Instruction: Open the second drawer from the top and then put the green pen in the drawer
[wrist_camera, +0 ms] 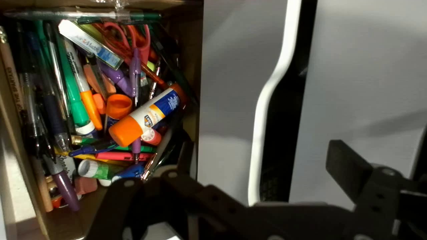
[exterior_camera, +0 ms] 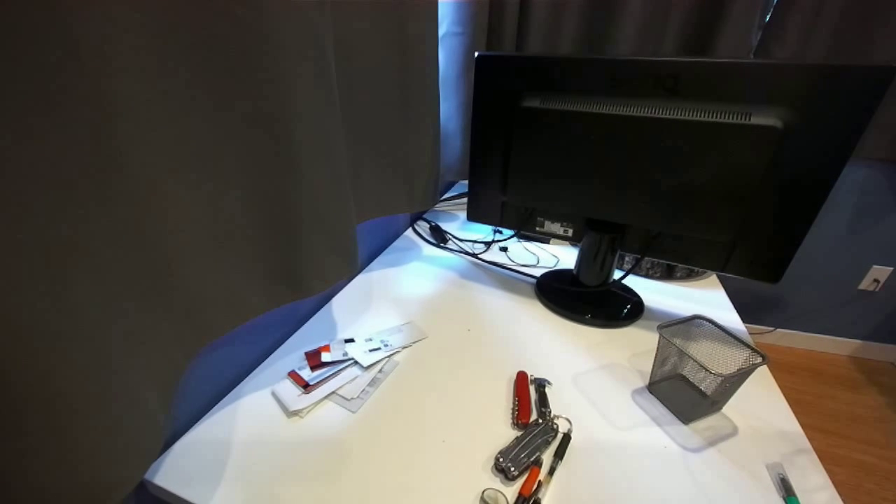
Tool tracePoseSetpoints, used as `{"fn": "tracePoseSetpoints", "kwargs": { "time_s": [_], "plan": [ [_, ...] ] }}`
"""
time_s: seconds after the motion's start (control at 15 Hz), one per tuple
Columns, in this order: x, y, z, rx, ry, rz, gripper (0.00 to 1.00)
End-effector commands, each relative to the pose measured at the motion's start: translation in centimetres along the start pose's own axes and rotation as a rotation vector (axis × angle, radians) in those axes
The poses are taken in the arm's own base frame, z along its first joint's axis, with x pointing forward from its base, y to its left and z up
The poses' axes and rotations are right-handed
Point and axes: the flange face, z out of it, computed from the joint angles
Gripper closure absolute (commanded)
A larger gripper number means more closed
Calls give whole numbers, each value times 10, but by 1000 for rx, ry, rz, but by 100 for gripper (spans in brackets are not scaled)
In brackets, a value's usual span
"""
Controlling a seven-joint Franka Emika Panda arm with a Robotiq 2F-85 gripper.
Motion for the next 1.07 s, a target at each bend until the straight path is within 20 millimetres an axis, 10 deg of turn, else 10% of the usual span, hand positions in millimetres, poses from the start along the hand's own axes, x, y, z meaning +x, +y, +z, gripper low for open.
{"fn": "tracePoseSetpoints", "kwargs": {
  "time_s": [0.0,1.0],
  "plan": [
    [3,8,23,7,43,38,0],
    [0,33,69,66,114,175,0]
  ]
}}
